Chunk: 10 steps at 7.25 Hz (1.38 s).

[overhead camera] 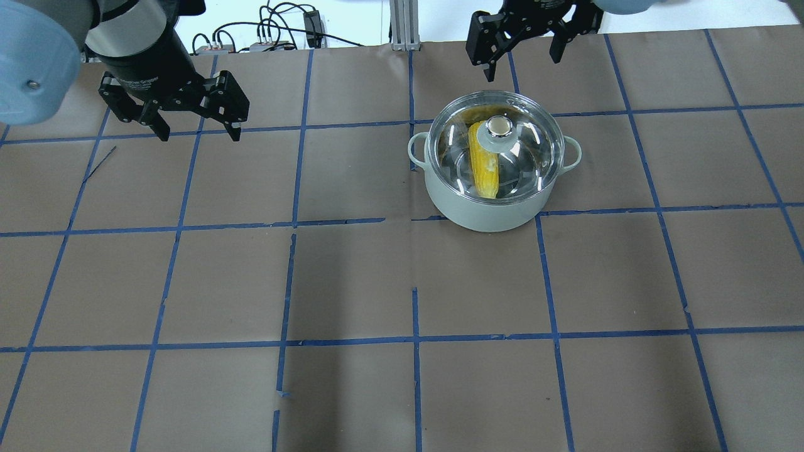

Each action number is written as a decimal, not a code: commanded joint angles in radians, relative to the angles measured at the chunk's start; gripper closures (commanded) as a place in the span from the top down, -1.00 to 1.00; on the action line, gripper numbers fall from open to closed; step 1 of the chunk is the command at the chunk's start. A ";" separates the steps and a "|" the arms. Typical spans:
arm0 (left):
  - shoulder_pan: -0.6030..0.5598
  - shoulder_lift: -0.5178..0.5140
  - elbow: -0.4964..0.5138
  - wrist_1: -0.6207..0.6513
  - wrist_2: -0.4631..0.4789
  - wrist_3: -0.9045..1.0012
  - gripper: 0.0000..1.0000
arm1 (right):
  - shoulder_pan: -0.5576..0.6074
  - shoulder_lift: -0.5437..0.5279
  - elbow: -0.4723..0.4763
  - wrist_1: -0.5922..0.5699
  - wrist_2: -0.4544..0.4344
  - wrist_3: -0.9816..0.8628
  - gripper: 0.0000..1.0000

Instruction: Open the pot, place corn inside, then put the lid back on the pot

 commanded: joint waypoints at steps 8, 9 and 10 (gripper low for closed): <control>0.000 0.043 0.002 -0.048 -0.034 -0.021 1.00 | -0.078 -0.179 0.240 -0.092 -0.002 -0.014 0.99; 0.000 0.040 0.004 -0.048 -0.042 -0.056 1.00 | -0.082 -0.179 0.242 -0.094 -0.004 -0.019 0.99; 0.000 0.040 0.010 -0.051 -0.033 -0.053 1.00 | -0.087 -0.181 0.242 -0.092 -0.002 -0.019 0.99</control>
